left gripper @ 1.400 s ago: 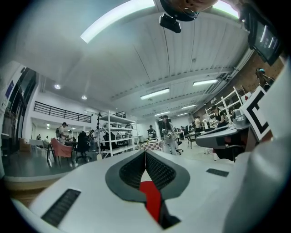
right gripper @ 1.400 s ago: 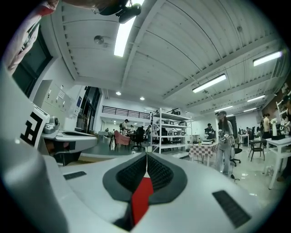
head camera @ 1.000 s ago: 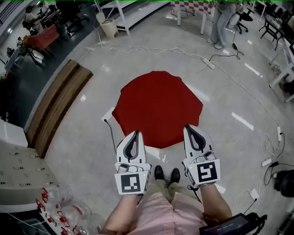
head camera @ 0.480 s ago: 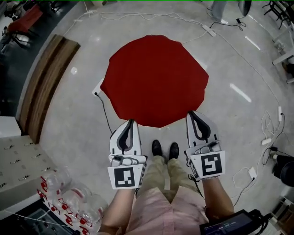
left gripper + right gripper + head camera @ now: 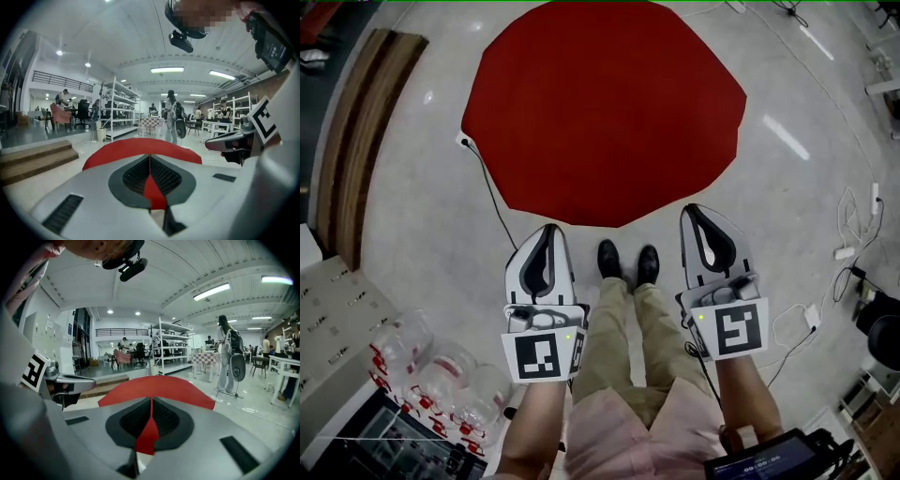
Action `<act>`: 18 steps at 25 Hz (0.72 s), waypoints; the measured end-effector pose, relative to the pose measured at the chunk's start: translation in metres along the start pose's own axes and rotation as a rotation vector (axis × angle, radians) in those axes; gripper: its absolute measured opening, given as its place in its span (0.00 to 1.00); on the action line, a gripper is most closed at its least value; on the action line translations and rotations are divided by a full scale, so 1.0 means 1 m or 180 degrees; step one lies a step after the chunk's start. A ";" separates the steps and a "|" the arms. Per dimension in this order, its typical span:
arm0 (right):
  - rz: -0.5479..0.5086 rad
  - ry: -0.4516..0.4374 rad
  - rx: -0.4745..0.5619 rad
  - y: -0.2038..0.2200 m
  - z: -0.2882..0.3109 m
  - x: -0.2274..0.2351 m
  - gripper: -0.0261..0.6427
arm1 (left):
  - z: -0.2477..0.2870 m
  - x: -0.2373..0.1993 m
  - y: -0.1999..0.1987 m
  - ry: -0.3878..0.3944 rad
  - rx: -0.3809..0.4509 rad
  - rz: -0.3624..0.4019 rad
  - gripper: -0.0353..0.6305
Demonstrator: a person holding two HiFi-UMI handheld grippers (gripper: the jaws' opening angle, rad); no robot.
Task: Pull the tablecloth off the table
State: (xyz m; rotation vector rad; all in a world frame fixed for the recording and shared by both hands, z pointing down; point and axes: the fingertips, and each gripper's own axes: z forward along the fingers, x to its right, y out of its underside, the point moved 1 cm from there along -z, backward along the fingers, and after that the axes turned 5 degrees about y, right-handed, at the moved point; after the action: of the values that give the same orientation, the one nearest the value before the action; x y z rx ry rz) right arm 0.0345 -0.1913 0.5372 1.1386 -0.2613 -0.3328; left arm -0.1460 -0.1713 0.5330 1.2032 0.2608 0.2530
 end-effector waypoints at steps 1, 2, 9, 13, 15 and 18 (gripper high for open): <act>0.0006 -0.0002 -0.0011 0.007 0.004 0.000 0.07 | 0.002 -0.001 0.010 -0.0002 -0.0031 -0.0023 0.09; 0.0017 -0.0008 -0.0028 0.015 0.007 -0.001 0.07 | 0.003 -0.002 0.020 -0.0007 -0.0069 -0.0047 0.09; 0.0033 -0.0071 -0.0204 0.070 0.030 -0.001 0.07 | 0.020 -0.011 0.075 -0.0056 -0.0162 -0.0192 0.09; 0.0025 -0.0089 -0.0257 0.082 0.033 -0.004 0.07 | 0.021 -0.018 0.091 -0.0086 -0.0197 -0.0279 0.09; 0.0026 -0.0088 -0.0304 0.087 0.032 -0.003 0.07 | 0.021 -0.018 0.096 -0.0065 -0.0194 -0.0340 0.09; 0.0037 -0.0092 -0.0343 0.100 0.036 0.002 0.07 | 0.027 -0.011 0.111 0.0042 -0.0193 -0.0467 0.15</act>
State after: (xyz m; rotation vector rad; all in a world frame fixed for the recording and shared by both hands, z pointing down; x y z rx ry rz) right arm 0.0354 -0.1841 0.6426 1.0265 -0.2720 -0.3493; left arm -0.1532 -0.1613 0.6469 1.1171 0.3492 0.1401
